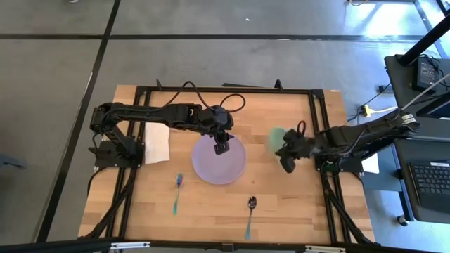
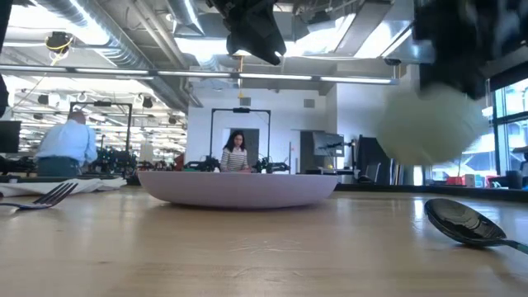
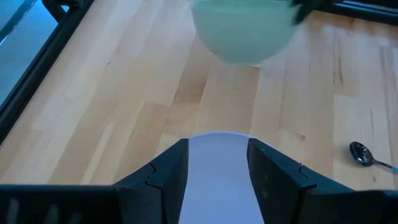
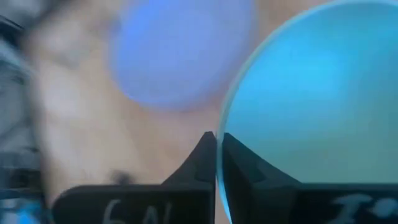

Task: Set table place
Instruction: Put the light green bowl on top of the purple plate

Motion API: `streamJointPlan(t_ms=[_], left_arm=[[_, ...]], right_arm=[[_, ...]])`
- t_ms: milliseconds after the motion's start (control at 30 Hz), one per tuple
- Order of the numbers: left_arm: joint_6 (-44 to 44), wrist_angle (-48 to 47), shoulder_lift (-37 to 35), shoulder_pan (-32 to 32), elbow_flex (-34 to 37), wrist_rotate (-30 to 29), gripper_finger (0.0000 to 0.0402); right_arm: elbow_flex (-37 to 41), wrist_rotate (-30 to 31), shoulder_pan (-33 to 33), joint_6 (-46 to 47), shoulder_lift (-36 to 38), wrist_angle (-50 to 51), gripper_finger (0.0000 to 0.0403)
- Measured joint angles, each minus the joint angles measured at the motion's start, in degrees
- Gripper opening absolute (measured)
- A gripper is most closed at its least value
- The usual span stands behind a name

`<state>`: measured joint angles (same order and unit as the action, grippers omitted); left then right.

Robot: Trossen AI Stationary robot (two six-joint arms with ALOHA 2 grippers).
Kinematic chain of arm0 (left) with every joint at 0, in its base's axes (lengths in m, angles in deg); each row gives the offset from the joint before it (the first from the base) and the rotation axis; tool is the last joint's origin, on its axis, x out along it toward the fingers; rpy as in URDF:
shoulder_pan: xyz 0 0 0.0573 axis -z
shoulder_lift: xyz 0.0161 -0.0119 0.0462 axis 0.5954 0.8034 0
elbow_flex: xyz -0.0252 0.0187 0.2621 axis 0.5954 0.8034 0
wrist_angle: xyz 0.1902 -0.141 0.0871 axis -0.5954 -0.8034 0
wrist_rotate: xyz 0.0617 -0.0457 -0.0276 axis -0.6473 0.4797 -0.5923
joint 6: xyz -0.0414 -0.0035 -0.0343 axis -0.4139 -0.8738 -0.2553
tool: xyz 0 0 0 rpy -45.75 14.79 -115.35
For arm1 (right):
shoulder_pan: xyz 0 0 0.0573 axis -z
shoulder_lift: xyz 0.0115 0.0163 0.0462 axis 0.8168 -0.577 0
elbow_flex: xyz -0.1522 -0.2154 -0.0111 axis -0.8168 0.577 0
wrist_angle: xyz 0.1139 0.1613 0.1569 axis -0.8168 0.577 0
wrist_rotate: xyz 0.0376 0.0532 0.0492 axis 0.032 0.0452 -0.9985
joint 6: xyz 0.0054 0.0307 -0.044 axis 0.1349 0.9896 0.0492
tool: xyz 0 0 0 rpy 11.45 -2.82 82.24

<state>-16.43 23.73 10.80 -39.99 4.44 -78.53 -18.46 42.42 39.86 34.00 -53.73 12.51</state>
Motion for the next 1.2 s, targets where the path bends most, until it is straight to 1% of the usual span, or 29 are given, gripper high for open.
streamJointPlan(t_ms=[67,200,333,400,467,600,700,767,800,867,1000,1067,1133,1200], left_arm=[[0.0,0.0,0.0,0.0,0.0,0.0,0.0157],[-0.2,1.1,0.0,0.0,0.0,0.0,0.0157],[-0.9,9.1,0.0,0.0,0.1,0.0,0.0157],[-4.9,12.1,0.0,0.1,0.0,0.1,0.0157],[-9.0,10.6,0.0,0.4,0.3,1.7,0.0157],[-8.1,4.3,-0.5,0.7,0.4,5.2,0.0157],[-10.1,-5.2,-1.7,1.4,-0.3,6.9,0.0157],[-6.3,-14.8,-1.9,1.6,-0.3,6.0,0.0157],[-5.5,-19.5,-1.6,1.5,-0.2,4.6,0.0157],[-7.2,-29.2,-1.2,1.1,0.1,-1.9,0.0157],[-16.4,-44.8,-2.3,0.9,-0.1,-18.1,0.0157],[-22.3,-49.7,-3.1,0.9,0.0,-24.6,0.0157],[-26.1,-54.1,-5.1,0.9,0.0,-28.7,0.0157],[-27.0,-53.1,-7.9,0.8,0.0,-29.2,0.0157]], right_arm=[[-5.0,0.3,0.0,-3.7,-0.5,-2.6,0.0012],[-16.0,2.0,0.0,-11.6,-3.8,-2.6,0.0012],[-25.6,1.6,0.1,-17.5,-10.6,-1.5,0.0012],[-30.1,-0.4,0.1,-19.2,-15.4,1.1,0.0012],[-34.2,-1.1,0.0,-20.7,-20.6,5.3,0.0012],[-41.3,-2.0,0.0,-23.1,-30.0,14.7,0.0012],[-44.0,-2.9,0.2,-22.7,-35.5,19.4,0.0023],[-45.5,-2.6,0.7,-21.7,-37.4,18.9,0.0026],[-46.4,-2.6,1.0,-21.5,-37.9,17.7,0.0024],[-47.1,-2.6,1.4,-21.1,-39.3,16.3,0.0014],[-46.6,-3.0,3.0,-20.2,-43.6,13.5,0.0012],[-47.0,-3.5,3.9,-20.1,-45.0,11.5,0.0012],[-47.0,-5.4,4.8,-20.2,-47.7,10.7,0.0012],[-46.6,-7.6,5.6,-20.2,-50.9,10.6,0.0012]])
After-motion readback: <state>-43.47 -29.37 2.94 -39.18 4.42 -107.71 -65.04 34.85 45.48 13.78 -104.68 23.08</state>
